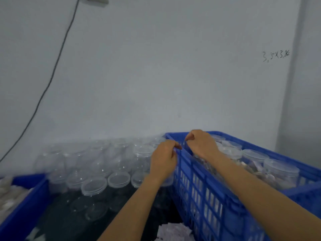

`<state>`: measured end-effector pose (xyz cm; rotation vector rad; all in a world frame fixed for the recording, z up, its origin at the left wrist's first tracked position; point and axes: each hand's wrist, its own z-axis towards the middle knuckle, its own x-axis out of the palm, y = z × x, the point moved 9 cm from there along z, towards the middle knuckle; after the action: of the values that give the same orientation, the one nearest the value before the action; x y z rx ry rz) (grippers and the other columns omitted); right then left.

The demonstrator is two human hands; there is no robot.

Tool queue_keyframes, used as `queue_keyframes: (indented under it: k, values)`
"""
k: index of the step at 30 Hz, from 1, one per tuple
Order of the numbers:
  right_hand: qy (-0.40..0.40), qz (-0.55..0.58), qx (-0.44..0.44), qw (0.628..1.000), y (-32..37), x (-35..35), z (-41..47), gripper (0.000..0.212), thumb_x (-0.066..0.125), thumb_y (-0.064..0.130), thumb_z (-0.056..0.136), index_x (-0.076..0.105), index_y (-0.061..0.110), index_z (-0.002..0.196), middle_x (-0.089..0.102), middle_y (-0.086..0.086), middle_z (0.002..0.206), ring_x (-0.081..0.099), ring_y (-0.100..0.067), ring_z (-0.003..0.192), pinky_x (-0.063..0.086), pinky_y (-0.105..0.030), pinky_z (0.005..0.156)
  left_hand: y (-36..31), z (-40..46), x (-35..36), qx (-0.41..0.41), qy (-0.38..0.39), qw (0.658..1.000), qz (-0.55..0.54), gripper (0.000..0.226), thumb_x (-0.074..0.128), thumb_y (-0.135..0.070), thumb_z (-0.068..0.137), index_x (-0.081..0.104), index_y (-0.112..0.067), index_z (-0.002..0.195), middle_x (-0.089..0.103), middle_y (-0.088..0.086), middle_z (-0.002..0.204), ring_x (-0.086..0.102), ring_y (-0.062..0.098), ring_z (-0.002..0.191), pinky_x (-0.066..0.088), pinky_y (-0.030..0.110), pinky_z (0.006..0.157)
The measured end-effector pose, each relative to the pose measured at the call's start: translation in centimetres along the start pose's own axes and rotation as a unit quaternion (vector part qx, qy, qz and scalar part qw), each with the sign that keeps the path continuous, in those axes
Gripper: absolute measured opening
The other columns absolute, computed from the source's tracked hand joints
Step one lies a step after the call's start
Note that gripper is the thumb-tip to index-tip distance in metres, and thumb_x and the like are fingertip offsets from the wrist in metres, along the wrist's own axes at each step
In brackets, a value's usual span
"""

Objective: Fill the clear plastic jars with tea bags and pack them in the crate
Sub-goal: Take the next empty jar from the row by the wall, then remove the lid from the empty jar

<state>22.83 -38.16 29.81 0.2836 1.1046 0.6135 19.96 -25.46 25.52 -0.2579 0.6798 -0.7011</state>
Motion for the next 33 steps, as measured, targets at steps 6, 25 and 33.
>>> queue_keyframes:
  k: [6, 25, 33]
  values:
    - [0.129, 0.22, -0.032, 0.966, 10.1, 8.3, -4.4, 0.026, 0.051, 0.005, 0.085, 0.063, 0.021, 0.068, 0.068, 0.003, 0.074, 0.069, -0.021, 0.083, 0.055, -0.033, 0.076, 8.2, -7.5, -7.6, -0.111, -0.079, 0.99, 0.039, 0.03, 0.054, 0.006, 0.08, 0.066, -0.019, 0.092, 0.062, -0.011, 0.091, 0.058, 0.013, 0.085, 0.047, 0.027, 0.07]
    - [0.253, 0.344, 0.164, 0.889, 11.6, 33.6, -10.5, 0.029, 0.045, -0.002, 0.082, 0.052, 0.014, 0.105, 0.062, -0.01, 0.101, 0.059, -0.02, 0.083, 0.046, -0.027, 0.064, 29.8, -20.3, -11.3, -0.438, -0.056, 0.895, -0.062, 0.097, 0.083, -0.014, 0.066, 0.025, -0.009, 0.143, 0.032, 0.012, 0.142, 0.041, 0.029, 0.129, 0.044, 0.047, 0.103]
    - [0.23, 0.366, 0.12, 0.894, 12.2, 34.7, -10.5, 0.049, 0.048, -0.006, 0.081, 0.048, 0.02, 0.123, 0.063, -0.003, 0.109, 0.06, -0.014, 0.097, 0.049, -0.026, 0.08, 30.7, -20.2, -10.0, -0.443, -0.072, 0.89, -0.086, 0.083, 0.089, -0.023, 0.062, 0.042, -0.014, 0.129, 0.041, 0.007, 0.134, 0.054, 0.022, 0.107, 0.051, 0.04, 0.093]
